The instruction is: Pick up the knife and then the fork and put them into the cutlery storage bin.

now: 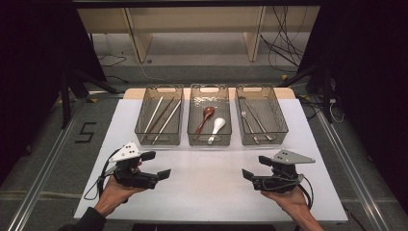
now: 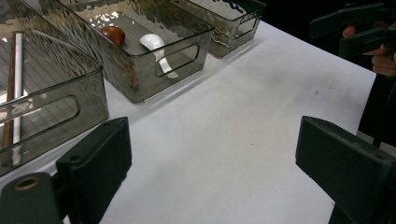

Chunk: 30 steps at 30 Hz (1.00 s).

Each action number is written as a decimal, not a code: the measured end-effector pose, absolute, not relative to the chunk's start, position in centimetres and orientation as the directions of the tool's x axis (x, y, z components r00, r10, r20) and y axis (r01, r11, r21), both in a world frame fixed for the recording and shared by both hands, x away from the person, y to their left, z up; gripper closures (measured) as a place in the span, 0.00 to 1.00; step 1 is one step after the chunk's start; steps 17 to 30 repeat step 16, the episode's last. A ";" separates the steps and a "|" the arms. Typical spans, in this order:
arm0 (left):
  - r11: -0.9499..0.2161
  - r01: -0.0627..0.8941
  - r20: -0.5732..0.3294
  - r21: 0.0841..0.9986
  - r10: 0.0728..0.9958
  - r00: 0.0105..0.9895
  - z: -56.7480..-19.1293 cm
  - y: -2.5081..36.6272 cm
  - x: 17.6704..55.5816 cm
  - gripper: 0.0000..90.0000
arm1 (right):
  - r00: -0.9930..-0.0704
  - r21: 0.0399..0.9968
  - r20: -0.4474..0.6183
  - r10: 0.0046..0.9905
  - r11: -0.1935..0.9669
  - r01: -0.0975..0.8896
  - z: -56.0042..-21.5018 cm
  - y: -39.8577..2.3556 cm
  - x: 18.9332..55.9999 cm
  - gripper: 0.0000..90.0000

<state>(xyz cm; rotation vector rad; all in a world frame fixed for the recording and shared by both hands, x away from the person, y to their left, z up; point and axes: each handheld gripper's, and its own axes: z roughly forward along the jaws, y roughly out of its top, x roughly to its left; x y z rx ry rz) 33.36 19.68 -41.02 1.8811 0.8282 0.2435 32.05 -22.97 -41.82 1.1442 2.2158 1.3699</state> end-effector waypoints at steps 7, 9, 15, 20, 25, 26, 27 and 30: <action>-0.255 0.435 -0.187 0.864 0.640 0.746 -41.1 19.5 33.4 0.11 | -0.633 0.856 0.149 0.760 0.221 0.466 -41.7 -23.1 32.1 0.23; -0.246 0.439 -0.194 0.864 0.641 0.742 -41.1 19.5 33.4 0.11 | -0.630 0.858 0.153 0.761 0.215 0.467 -41.6 -23.2 32.1 0.23; -0.245 0.439 -0.194 0.864 0.644 0.740 -41.1 19.5 33.5 0.11 | -0.631 0.856 0.152 0.761 0.218 0.469 -41.7 -23.1 32.2 0.23; -0.244 0.442 -0.195 0.863 0.646 0.738 -41.1 19.5 33.5 0.11 | -0.633 0.856 0.150 0.759 0.220 0.467 -41.7 -23.1 32.2 0.23; -0.244 0.442 -0.195 0.863 0.646 0.738 -41.1 19.5 33.5 0.11 | -0.633 0.856 0.150 0.759 0.220 0.467 -41.7 -23.1 32.2 0.23; -0.244 0.442 -0.195 0.863 0.646 0.738 -41.1 19.5 33.5 0.11 | -0.633 0.856 0.150 0.759 0.220 0.467 -41.7 -23.1 32.2 0.23; -0.244 0.442 -0.195 0.863 0.646 0.738 -41.1 19.5 33.5 0.11 | -0.633 0.856 0.150 0.759 0.220 0.467 -41.7 -23.1 32.2 0.23; -0.244 0.442 -0.195 0.863 0.646 0.738 -41.1 19.5 33.5 0.11 | -0.633 0.856 0.150 0.759 0.220 0.467 -41.7 -23.1 32.2 0.23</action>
